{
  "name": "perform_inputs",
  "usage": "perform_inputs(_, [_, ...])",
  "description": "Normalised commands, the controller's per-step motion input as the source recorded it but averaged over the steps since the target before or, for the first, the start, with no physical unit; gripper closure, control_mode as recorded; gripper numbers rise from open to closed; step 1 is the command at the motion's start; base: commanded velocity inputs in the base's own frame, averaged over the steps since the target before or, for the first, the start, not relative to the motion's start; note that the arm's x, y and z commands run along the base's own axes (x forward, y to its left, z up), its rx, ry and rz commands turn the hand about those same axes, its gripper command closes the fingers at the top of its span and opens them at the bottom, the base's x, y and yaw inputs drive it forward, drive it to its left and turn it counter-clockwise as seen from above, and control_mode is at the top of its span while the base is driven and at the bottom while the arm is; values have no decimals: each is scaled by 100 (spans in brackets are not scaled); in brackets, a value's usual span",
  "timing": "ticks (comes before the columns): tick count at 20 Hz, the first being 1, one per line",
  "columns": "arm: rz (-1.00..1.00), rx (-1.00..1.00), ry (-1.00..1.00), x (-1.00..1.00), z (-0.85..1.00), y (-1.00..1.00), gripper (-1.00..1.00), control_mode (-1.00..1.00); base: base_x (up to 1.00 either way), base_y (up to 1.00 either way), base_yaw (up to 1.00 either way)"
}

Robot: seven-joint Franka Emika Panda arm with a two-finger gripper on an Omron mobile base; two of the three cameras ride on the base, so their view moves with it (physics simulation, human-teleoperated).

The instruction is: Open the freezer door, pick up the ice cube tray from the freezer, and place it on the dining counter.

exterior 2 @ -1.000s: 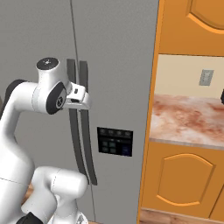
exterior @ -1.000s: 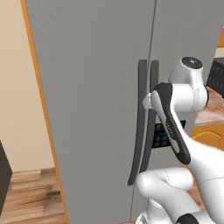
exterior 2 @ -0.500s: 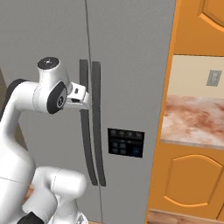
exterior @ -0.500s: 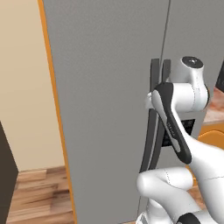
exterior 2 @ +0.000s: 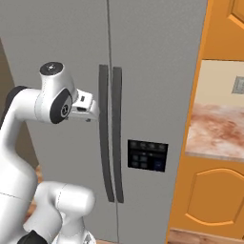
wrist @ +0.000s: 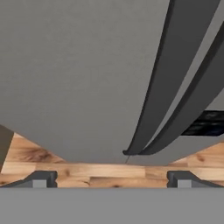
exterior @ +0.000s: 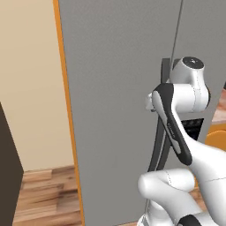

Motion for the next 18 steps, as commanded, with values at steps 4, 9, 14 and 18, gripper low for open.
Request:
perform_inputs(4, [0,0,0,0,0,0,-100,100,-25,30,0])
perform_inputs(9, [0,0,0,0,0,0,-100,100,-12,45,0])
perform_inputs(14, [0,0,0,0,0,0,-100,100,-3,40,0])
perform_inputs(18, [0,0,0,0,0,0,-100,100,0,19,0])
